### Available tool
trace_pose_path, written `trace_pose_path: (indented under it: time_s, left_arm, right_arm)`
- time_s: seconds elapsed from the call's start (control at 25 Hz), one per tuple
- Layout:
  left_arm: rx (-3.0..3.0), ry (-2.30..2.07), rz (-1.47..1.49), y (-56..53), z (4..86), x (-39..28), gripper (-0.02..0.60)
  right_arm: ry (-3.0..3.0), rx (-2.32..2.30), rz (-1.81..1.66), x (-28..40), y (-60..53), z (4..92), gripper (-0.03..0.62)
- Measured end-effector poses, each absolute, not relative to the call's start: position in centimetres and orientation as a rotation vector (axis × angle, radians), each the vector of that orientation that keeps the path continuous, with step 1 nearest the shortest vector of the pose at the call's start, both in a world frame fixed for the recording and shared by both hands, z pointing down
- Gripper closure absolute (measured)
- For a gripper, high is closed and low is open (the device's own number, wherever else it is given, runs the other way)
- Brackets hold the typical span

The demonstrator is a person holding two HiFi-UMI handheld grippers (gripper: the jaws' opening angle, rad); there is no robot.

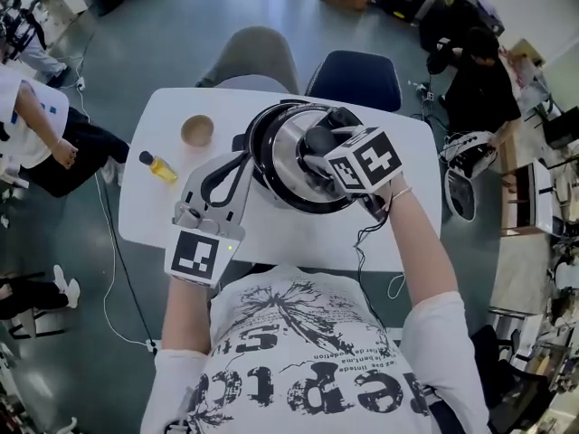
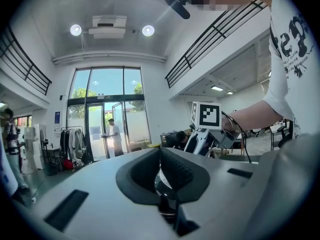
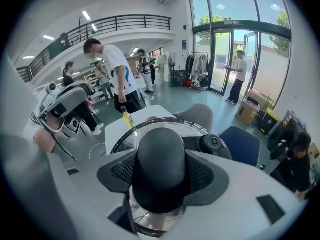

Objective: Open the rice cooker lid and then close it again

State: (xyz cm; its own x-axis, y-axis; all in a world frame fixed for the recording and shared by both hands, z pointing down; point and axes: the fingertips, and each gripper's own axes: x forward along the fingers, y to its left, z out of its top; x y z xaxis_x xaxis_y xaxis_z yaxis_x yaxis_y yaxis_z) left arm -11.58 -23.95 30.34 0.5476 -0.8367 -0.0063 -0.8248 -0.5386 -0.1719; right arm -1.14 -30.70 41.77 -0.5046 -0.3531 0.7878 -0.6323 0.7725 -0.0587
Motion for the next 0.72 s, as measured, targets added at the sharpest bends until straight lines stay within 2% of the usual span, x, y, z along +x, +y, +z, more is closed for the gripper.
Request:
trace_pose_path:
  time_s: [0.36,0.72]
  left_arm:
    - [-2.652,1.436,-0.136,-29.9,31.6,-16.7,0.561]
    - [-2.676,1.415,-0.147,-31.5,32.9,-17.8,0.561]
  right_arm:
    - [-2.089,0.750,0.464,-5.4,-36.6,43.7,0.301]
    - [-2.047,0.734,0.475,-6.6,-37.2,46.2,0.301]
